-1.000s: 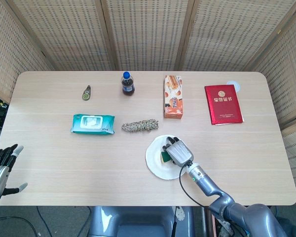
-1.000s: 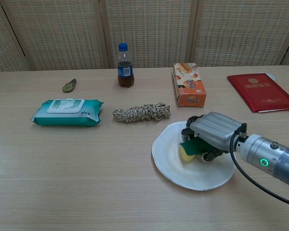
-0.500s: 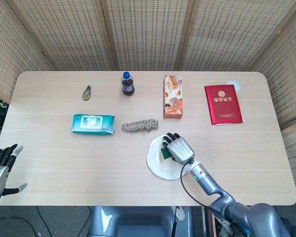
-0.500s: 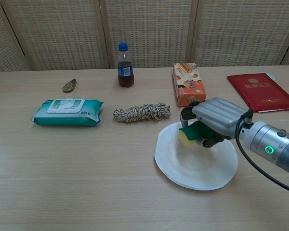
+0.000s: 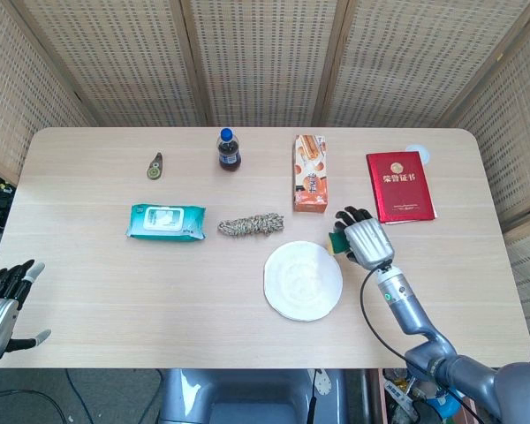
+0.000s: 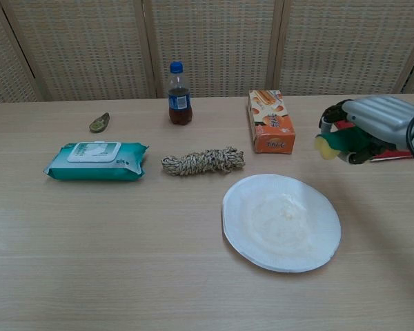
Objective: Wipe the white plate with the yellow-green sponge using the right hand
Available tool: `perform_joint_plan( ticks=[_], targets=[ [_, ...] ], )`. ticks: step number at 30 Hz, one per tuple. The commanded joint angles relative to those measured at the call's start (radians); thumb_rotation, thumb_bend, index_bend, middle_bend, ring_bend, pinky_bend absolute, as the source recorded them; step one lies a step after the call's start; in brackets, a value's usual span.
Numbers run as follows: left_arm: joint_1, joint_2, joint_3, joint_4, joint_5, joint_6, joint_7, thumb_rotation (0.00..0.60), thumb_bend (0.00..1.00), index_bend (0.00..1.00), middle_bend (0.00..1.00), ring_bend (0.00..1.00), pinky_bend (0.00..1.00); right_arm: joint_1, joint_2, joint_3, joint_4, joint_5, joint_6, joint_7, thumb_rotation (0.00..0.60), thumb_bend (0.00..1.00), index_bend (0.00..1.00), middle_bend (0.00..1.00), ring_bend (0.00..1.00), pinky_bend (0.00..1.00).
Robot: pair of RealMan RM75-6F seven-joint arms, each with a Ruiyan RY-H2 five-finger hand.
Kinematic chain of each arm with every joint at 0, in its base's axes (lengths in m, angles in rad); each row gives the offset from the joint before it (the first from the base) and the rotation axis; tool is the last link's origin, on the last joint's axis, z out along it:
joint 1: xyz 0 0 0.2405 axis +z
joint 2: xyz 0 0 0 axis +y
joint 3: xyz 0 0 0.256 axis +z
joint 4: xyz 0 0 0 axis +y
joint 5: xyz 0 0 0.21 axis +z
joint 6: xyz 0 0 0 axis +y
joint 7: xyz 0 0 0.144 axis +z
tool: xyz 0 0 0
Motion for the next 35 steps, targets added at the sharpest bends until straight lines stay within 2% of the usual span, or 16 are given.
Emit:
perform_joint_plan(
  ticks=[1,4,7,10,13,17,21,23,24,28,35],
  targets=[
    [0.0,-0.002,0.003,-0.001,0.004,-0.001,0.004,0.6,0.0,0.0,0.0,0.0,0.0,-0.034,0.026,-0.025,0.001,0.044,-0.078,0.021,0.6,0.24,0.16,0.05,0.02,0.08],
    [0.001,-0.002,0.006,-0.002,0.008,-0.001,0.005,0.6,0.0,0.0,0.0,0.0,0.0,-0.053,0.051,-0.031,-0.037,0.085,-0.118,-0.049,0.6,0.09,0.03,0.0,0.0,0.02],
    [0.001,-0.001,0.007,-0.002,0.011,0.0,0.004,0.6,0.0,0.0,0.0,0.0,0.0,-0.075,0.071,-0.033,-0.089,0.105,-0.101,-0.114,0.6,0.02,0.0,0.0,0.0,0.0],
    [0.001,0.0,0.008,-0.002,0.013,0.0,0.001,0.6,0.0,0.0,0.0,0.0,0.0,-0.091,0.094,-0.03,-0.145,0.11,-0.078,-0.124,0.6,0.01,0.0,0.0,0.0,0.0],
    [0.003,0.005,0.009,-0.002,0.016,0.004,-0.006,0.6,0.0,0.0,0.0,0.0,0.0,-0.117,0.158,-0.027,-0.265,0.098,-0.024,-0.121,0.6,0.0,0.0,0.0,0.0,0.0],
    [0.008,0.013,0.011,-0.003,0.024,0.015,-0.023,0.6,0.0,0.0,0.0,0.0,0.0,-0.173,0.314,-0.031,-0.506,0.085,0.046,-0.099,0.6,0.0,0.0,0.0,0.0,0.0],
    [0.018,0.019,0.011,-0.001,0.04,0.042,-0.043,0.6,0.0,0.0,0.0,0.0,0.0,-0.245,0.424,-0.065,-0.627,0.021,0.147,-0.034,0.6,0.0,0.0,0.0,0.0,0.0],
    [0.025,0.02,0.009,0.002,0.049,0.063,-0.052,0.6,0.0,0.0,0.0,0.0,0.0,-0.286,0.461,-0.09,-0.644,-0.025,0.208,0.004,0.6,0.0,0.0,0.0,0.0,0.0],
    [0.034,0.022,0.006,0.005,0.057,0.088,-0.061,0.6,0.0,0.0,0.0,0.0,0.0,-0.334,0.488,-0.116,-0.64,-0.072,0.29,0.012,0.6,0.0,0.0,0.0,0.0,0.0],
    [0.048,0.019,0.004,0.019,0.076,0.127,-0.083,0.6,0.0,0.0,0.0,0.0,0.0,-0.415,0.496,-0.154,-0.616,-0.146,0.421,0.046,0.6,0.0,0.0,0.0,0.0,0.0],
    [0.059,0.013,0.001,0.037,0.093,0.158,-0.102,0.6,0.0,0.0,0.0,0.0,0.0,-0.488,0.45,-0.147,-0.575,-0.173,0.543,-0.007,0.6,0.0,0.0,0.0,0.0,0.0]
  ],
)
